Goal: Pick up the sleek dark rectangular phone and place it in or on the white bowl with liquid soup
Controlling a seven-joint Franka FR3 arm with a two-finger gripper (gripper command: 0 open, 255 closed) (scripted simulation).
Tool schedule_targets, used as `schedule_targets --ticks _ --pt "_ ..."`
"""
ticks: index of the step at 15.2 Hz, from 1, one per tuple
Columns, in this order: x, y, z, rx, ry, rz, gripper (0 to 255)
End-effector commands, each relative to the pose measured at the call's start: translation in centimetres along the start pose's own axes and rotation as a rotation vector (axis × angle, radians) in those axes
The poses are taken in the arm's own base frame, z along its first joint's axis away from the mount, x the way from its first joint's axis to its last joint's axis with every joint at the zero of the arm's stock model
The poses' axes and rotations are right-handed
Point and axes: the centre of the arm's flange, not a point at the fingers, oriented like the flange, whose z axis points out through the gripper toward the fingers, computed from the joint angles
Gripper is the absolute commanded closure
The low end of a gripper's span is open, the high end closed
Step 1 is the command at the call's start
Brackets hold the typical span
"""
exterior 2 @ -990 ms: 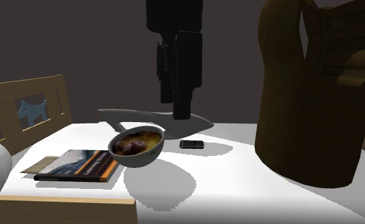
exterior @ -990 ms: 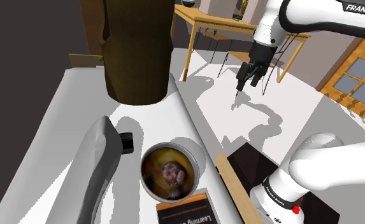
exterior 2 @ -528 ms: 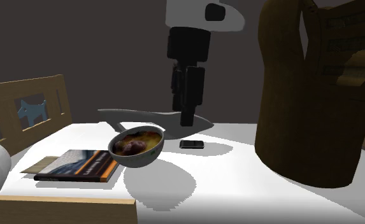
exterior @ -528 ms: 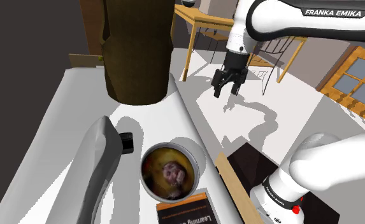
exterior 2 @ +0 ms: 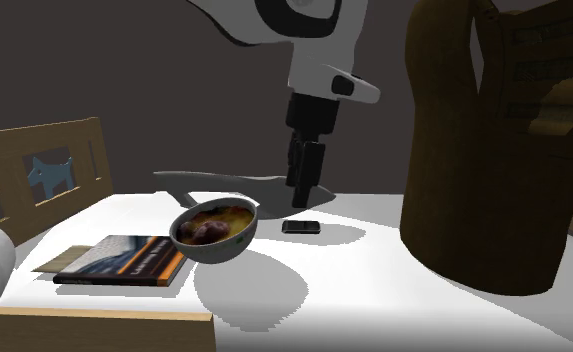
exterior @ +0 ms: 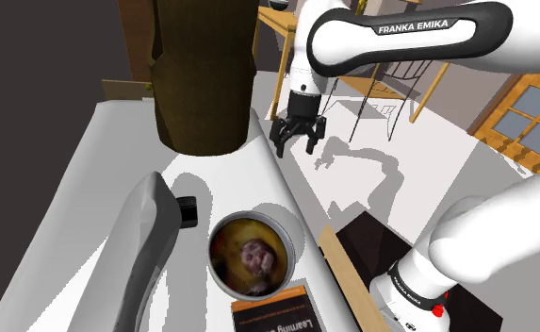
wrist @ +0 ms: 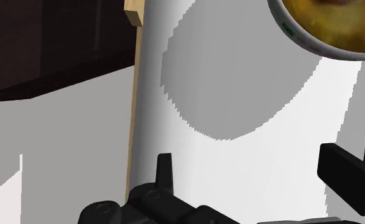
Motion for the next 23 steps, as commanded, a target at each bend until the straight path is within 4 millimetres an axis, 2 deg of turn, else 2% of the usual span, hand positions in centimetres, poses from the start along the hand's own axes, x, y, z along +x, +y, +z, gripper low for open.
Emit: schedule_targets --ticks 1,12,23 --pt "1.5 -2.2 0.9 0.007 -0.021 0.028 0" --pt "9.2 -13.1 7.4 0.039 -0.134 0.172 0" --pt "17.8 -23.0 14.5 0.072 -0.247 0.316 0"
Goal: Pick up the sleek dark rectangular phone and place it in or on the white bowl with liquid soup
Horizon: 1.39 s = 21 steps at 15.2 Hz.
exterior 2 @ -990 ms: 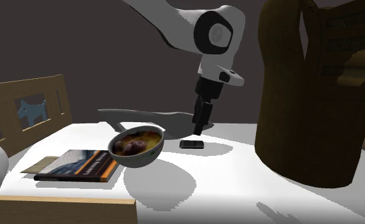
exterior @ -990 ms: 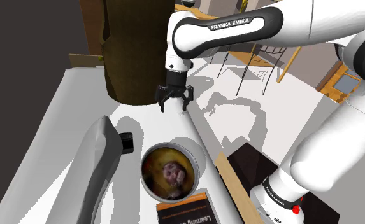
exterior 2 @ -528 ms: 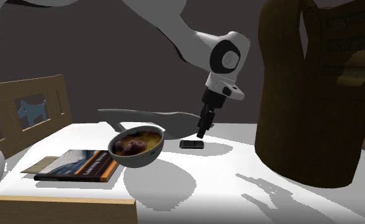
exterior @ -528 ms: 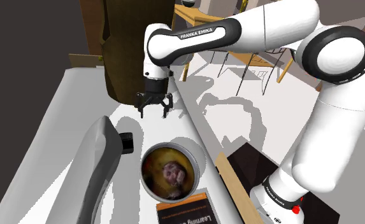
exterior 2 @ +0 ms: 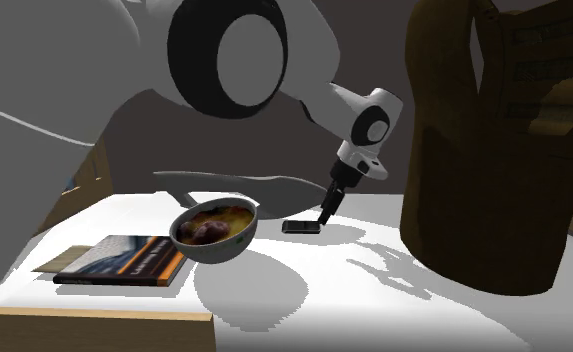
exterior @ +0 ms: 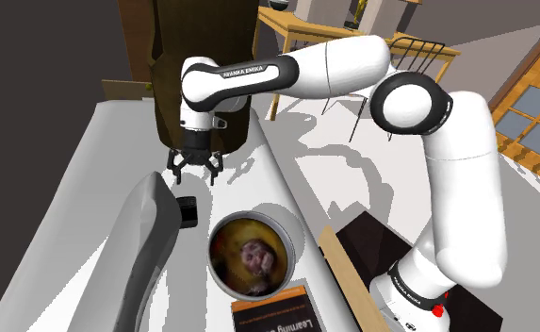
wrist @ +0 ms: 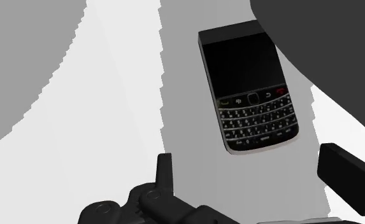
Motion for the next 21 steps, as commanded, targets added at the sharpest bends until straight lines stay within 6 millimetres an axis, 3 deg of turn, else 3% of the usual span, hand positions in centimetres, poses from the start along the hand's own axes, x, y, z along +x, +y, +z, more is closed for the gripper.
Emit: schedule_targets --ticks 1,9,17,18,21 --pt "1.2 -2.2 0.9 0.006 -0.021 0.028 0" --pt "1.3 -2.6 5.1 0.007 -0.024 0.033 0" --pt "1.3 -2.6 5.1 0.007 -0.024 0.033 0" --pt "1.3 -2.6 5.1 0.007 -0.024 0.033 255" --pt "1.3 -2.6 5.0 0.007 -0.024 0.033 255"
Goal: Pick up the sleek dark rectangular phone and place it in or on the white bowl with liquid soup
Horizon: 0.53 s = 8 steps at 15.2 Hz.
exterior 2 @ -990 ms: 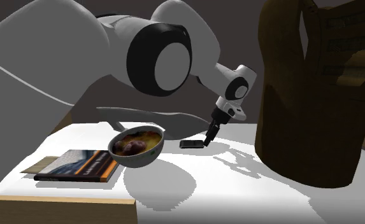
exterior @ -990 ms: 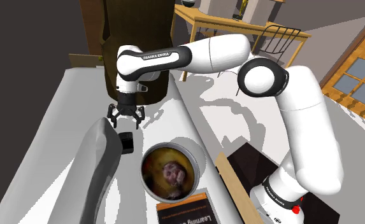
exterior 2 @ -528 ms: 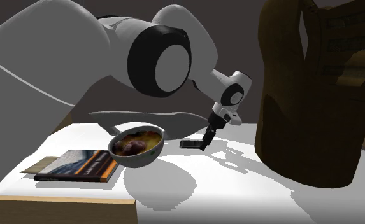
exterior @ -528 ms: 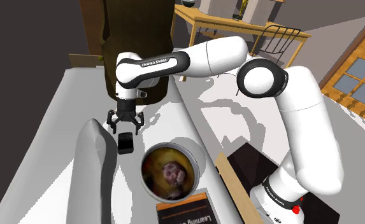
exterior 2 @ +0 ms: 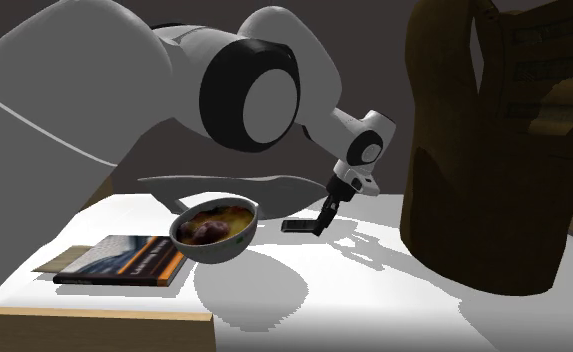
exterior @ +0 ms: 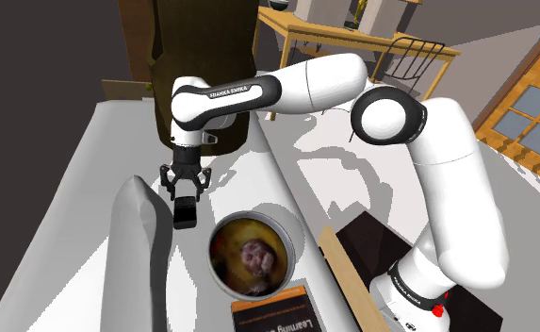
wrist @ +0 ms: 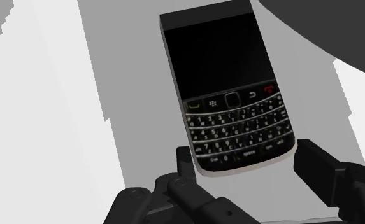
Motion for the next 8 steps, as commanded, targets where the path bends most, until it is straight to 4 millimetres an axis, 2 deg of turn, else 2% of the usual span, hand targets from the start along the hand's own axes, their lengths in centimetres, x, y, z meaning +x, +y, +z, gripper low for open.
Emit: schedule_targets --ticks 1,6,8 --pt "0.09 0.09 0.25 -0.005 -0.002 0.002 255" --pt "0.08 0.10 0.30 -0.005 -0.002 0.002 255" --pt "-0.37 0.11 -0.65 -0.005 -0.002 0.002 255"
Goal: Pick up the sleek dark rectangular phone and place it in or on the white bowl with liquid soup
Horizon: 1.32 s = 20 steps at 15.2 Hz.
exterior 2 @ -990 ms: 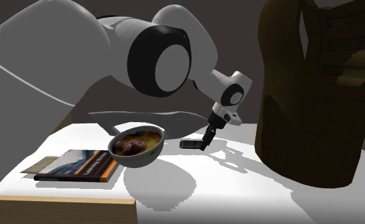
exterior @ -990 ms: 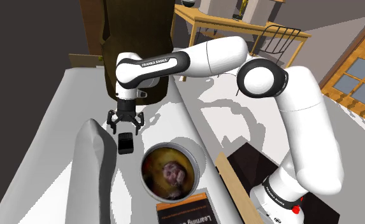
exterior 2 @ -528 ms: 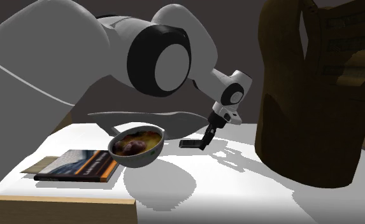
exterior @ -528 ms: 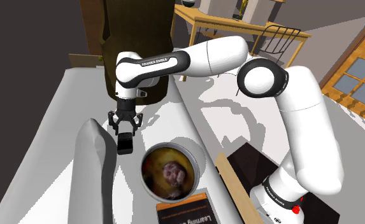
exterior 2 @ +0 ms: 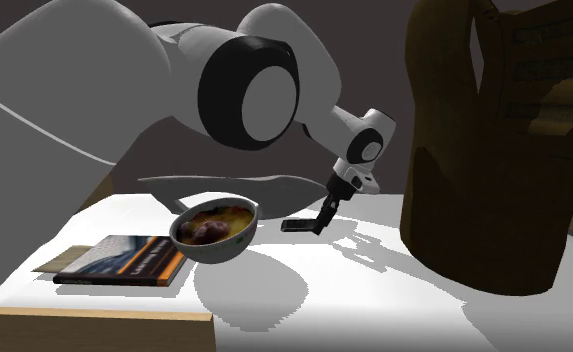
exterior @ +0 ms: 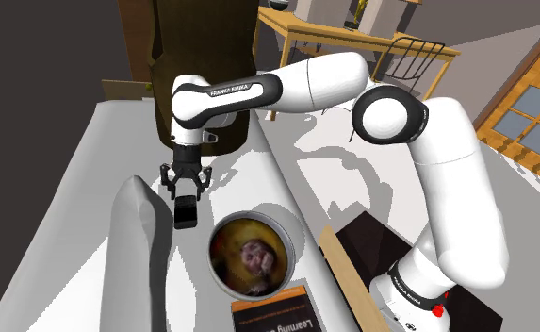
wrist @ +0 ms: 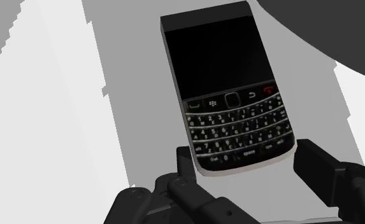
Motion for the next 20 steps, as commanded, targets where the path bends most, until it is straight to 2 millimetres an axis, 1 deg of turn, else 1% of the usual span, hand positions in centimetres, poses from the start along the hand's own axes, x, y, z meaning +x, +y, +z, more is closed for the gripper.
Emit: schedule_targets --ticks 1,20 --pt "-0.4 0.0 -0.8 -0.001 -0.001 0.000 255" --pt "-4.7 0.1 -9.8 -0.001 -0.001 0.000 255"
